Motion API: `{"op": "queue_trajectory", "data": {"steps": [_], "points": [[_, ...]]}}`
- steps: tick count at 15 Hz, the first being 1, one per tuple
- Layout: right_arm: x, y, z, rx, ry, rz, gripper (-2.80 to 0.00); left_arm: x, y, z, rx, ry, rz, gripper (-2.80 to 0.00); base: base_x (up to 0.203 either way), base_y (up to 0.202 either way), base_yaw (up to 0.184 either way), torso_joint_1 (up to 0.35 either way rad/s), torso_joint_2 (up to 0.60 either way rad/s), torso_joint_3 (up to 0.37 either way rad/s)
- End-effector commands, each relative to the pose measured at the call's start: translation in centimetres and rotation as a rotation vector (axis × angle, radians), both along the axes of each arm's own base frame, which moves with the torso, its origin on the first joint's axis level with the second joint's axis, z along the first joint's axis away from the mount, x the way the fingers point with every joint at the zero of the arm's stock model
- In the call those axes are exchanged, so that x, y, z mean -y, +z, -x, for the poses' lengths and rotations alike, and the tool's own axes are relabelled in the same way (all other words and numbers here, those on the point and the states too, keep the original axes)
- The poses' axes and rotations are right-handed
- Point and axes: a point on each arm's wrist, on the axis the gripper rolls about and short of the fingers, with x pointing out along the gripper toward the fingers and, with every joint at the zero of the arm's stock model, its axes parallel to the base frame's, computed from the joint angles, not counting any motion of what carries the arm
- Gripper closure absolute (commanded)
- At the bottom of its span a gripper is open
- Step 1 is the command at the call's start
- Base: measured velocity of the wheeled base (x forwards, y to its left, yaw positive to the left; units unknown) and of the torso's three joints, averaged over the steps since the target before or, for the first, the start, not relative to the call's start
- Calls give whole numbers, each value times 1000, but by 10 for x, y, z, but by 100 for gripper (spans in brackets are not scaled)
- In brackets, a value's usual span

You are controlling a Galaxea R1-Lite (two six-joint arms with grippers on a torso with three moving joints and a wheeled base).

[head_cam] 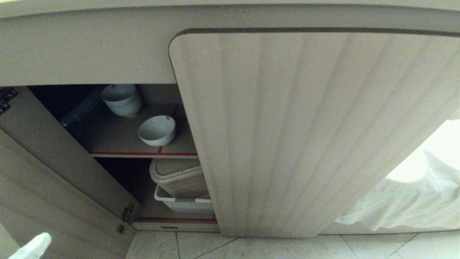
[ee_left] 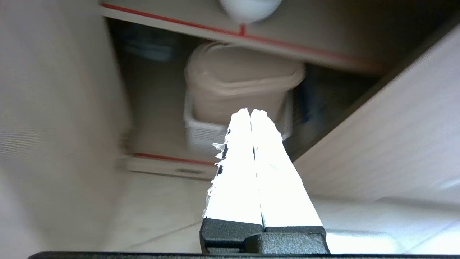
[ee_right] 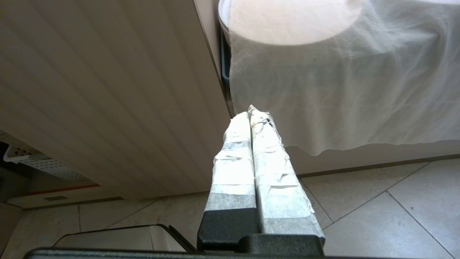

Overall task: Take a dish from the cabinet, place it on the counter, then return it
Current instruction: Close the cabinet door

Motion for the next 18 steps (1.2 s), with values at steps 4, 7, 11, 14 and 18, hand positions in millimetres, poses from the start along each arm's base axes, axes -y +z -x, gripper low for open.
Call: {"op": "queue_trajectory", "data": {"steps": [4, 7, 11, 14, 18], "points": [[0, 0, 0, 1, -1, -1, 0, -1, -35, 42, 73, 31, -283, 0, 0, 0, 0, 0, 0, 0], [0, 0, 0, 1, 0, -1, 0, -1, -39, 46, 100, 21, -299, 0, 0, 0, 0, 0, 0, 0], [0, 0, 0, 1, 1, -1, 0, -1, -39, 46, 96, 24, -290, 0, 0, 0, 0, 0, 0, 0], [0, 0, 0, 1, -1, -1, 0, -1, -39, 46, 92, 32, -265, 0, 0, 0, 0, 0, 0, 0], [0, 0, 0, 1, -1, -1, 0, -1, -39, 46, 92, 33, -254, 0, 0, 0, 0, 0, 0, 0]]}}
